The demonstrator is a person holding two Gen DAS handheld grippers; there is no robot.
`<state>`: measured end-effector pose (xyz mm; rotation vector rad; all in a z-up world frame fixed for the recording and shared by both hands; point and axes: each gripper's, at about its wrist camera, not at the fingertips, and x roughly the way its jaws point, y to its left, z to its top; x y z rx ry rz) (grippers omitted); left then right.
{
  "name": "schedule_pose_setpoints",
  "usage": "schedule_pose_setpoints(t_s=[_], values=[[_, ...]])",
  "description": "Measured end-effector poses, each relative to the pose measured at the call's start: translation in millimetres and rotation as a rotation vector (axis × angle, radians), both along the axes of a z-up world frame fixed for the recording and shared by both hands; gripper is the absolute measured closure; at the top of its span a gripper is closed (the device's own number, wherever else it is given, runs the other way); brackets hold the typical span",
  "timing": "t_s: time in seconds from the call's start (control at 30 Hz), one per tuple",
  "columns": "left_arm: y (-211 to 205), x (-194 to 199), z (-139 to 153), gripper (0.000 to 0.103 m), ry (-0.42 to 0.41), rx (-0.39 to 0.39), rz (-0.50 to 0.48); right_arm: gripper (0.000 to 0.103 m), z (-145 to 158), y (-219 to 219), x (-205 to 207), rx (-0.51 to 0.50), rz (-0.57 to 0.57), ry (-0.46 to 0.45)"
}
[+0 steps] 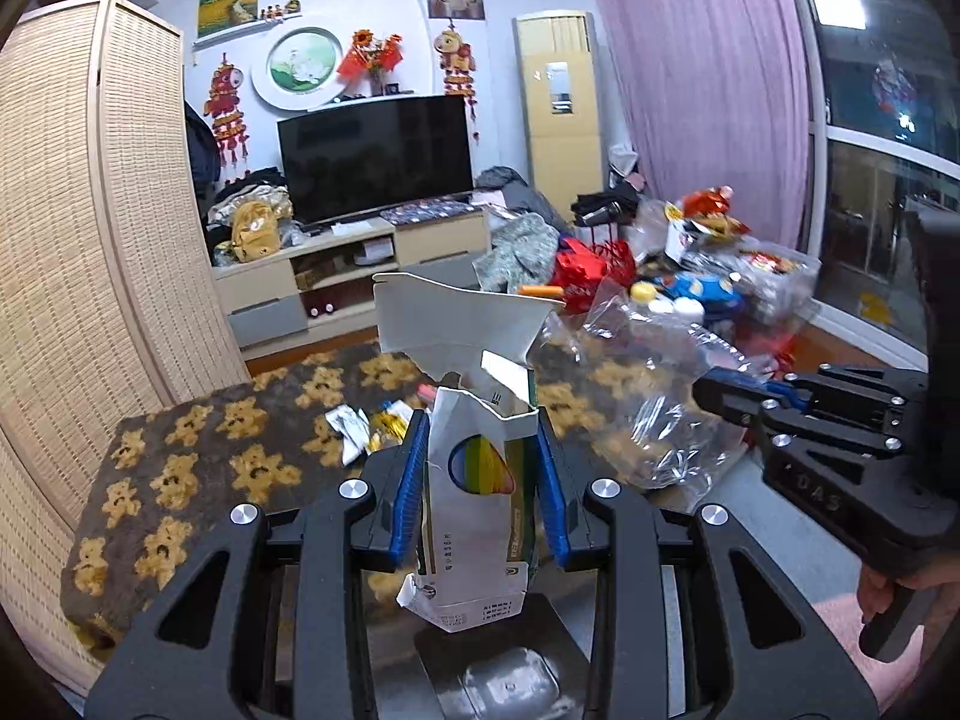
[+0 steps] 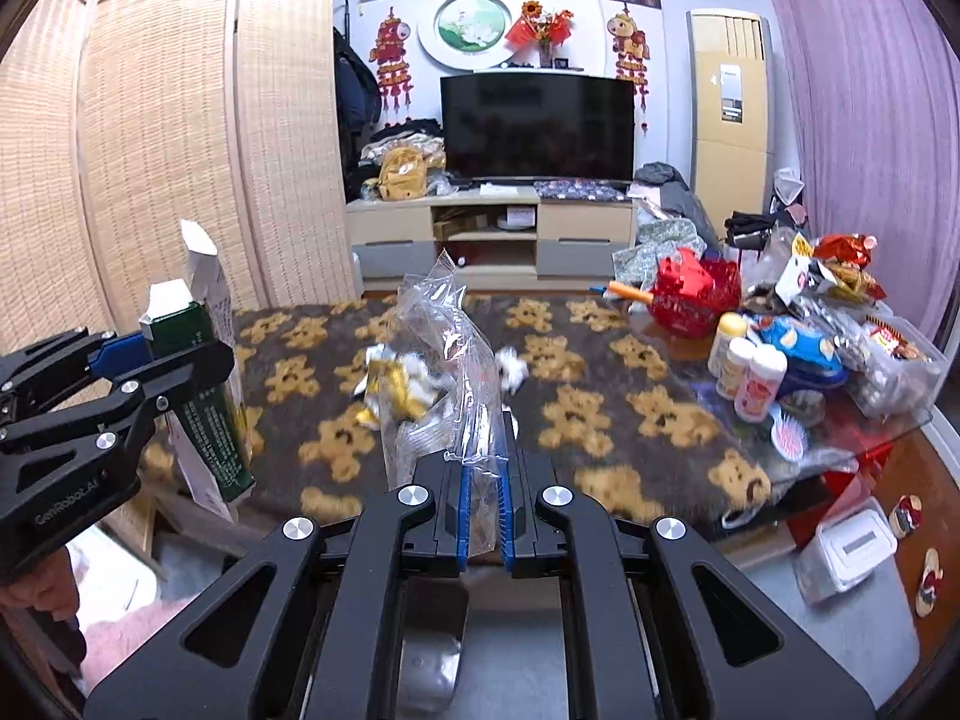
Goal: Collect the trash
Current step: 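Carry the box and bag down to the bin with both grippers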
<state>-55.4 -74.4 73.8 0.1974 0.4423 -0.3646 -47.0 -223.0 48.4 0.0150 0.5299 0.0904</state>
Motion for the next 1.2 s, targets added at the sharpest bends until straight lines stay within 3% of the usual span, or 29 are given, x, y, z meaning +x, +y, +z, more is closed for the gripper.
schedule_pose_setpoints(t_s=[0.13, 0.3, 0.6, 0.77, 1.03, 1.2], values=[[-1.3, -23.5, -25.9, 0.071, 0.010, 0.023, 0.014, 0.094, -35.2, 4.7, -21.1, 0.000, 0.004, 0.066], [2.6, -29.6, -77.9, 0.071, 0.109, 0.027, 0.003, 0.094, -86.7, 7.5, -25.7, 0.016, 0.009, 0.174], [15.6, 12.2, -211.0, 0.071, 0.377, 0.008, 0.035, 0.094, -194.0, 20.9, 11.7, 0.049, 0.045, 0.381], [30.8, 40.0, -270.4, 0.071, 0.497, 0.002, 0.078, 0.094, -239.5, 31.2, 38.9, 0.059, 0.064, 0.472], [55.7, 64.1, -324.2, 0.070, 0.609, 0.001, 0.115, 0.093, -288.1, 49.0, 67.6, 0.089, 0.097, 0.555], [62.4, 73.5, -329.7, 0.059, 0.629, -0.015, 0.111, 0.091, -307.0, 49.6, 81.5, 0.110, 0.079, 0.596]])
